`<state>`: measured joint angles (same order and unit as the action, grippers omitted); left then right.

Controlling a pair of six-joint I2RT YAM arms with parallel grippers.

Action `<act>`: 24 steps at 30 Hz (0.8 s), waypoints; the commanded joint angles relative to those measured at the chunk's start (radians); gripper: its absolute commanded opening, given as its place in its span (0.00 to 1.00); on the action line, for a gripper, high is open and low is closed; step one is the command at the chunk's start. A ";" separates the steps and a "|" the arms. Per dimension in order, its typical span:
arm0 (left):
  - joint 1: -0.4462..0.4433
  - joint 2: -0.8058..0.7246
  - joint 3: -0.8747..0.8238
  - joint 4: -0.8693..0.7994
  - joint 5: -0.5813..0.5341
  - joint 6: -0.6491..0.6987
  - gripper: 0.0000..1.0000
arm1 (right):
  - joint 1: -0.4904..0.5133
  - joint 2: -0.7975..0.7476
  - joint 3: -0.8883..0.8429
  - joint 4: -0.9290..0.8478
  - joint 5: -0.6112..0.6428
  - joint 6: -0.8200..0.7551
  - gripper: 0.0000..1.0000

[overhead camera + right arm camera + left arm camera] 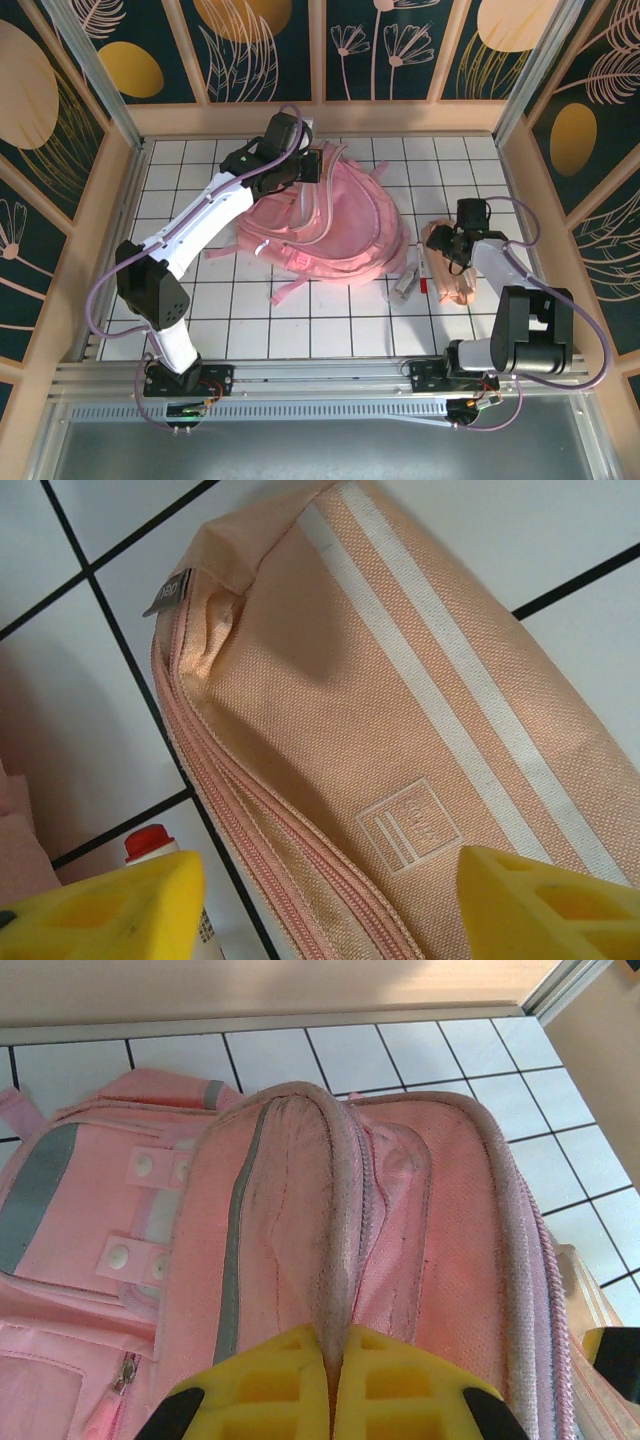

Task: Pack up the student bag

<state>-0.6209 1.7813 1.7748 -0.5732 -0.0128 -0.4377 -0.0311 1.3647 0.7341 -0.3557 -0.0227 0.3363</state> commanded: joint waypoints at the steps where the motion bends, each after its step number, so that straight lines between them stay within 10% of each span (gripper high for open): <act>1: 0.005 -0.028 0.044 0.043 -0.033 0.012 0.00 | 0.004 0.036 -0.006 0.000 -0.027 -0.023 0.70; 16: 0.005 -0.028 0.043 0.046 -0.032 0.016 0.00 | 0.002 0.143 -0.036 0.049 0.130 0.028 0.56; 24: 0.005 -0.028 0.042 0.047 -0.033 0.023 0.00 | -0.040 0.083 -0.060 0.091 0.213 0.081 0.08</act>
<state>-0.6209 1.7813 1.7752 -0.5732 -0.0128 -0.4374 -0.0517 1.4876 0.7097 -0.2794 0.1165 0.3897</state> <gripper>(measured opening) 0.048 0.104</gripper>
